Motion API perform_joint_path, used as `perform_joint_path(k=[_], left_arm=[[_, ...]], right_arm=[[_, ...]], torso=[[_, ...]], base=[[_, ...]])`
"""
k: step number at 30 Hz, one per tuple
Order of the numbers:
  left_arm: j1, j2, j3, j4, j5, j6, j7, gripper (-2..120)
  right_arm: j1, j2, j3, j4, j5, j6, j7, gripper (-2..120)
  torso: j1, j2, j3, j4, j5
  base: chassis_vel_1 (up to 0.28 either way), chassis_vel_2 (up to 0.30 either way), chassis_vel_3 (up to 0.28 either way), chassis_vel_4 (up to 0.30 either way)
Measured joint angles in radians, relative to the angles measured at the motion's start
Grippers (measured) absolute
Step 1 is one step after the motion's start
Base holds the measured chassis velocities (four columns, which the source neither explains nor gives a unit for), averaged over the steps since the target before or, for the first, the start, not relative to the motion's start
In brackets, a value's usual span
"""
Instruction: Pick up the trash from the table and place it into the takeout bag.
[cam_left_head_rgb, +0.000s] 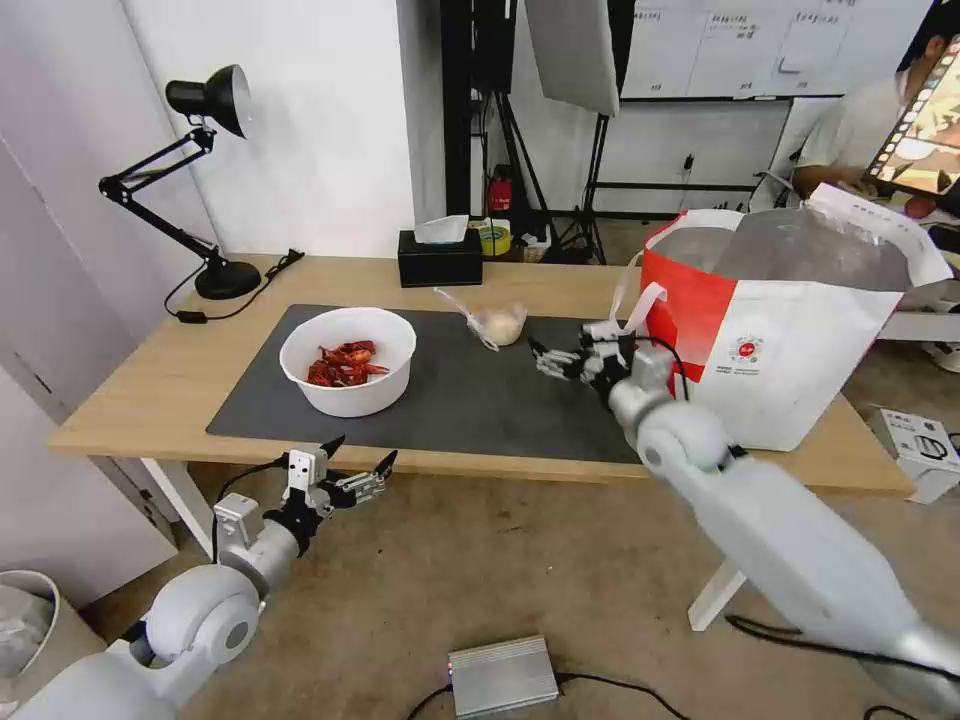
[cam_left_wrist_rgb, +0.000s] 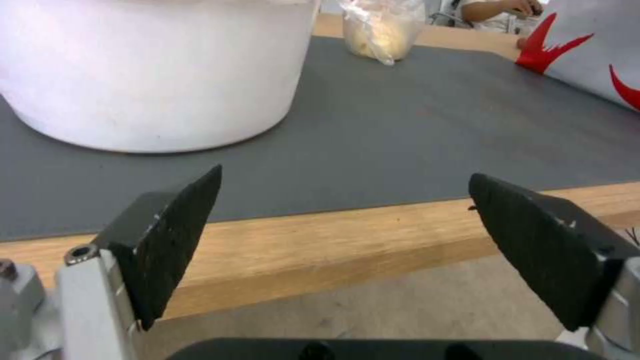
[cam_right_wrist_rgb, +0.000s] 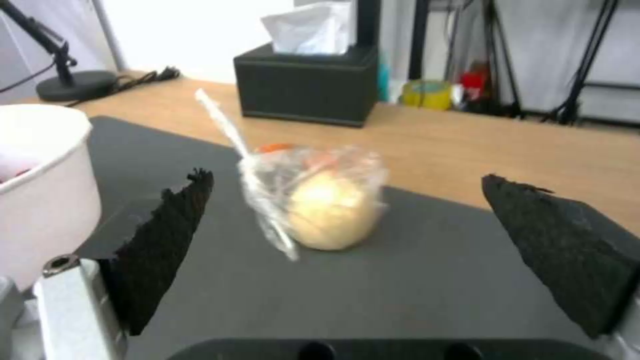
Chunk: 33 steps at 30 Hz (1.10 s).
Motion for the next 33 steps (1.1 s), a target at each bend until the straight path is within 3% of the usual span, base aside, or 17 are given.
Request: perform_joint_path(k=[13,33], left_arm=[[0.005,-0.001,-0.001,0.000,0.000,0.000,0.000,100],[0.004,-0.004,0.000,0.000,0.000,-0.003,0.001,100]], right_arm=[[0.209,0.172,-0.077,-0.264,0.021,-0.131,0.072,100],[0.293,0.337,-0.079,-0.514,-0.042,-0.171,0.038,100]], torso=[[0.000,0.000,0.000,-0.0001,-0.0003],[0.000,0.000,0.000,0.0000,-0.0003]], base=[[0.000,0.000,0.000,0.000],[0.000,0.000,0.000,0.000]])
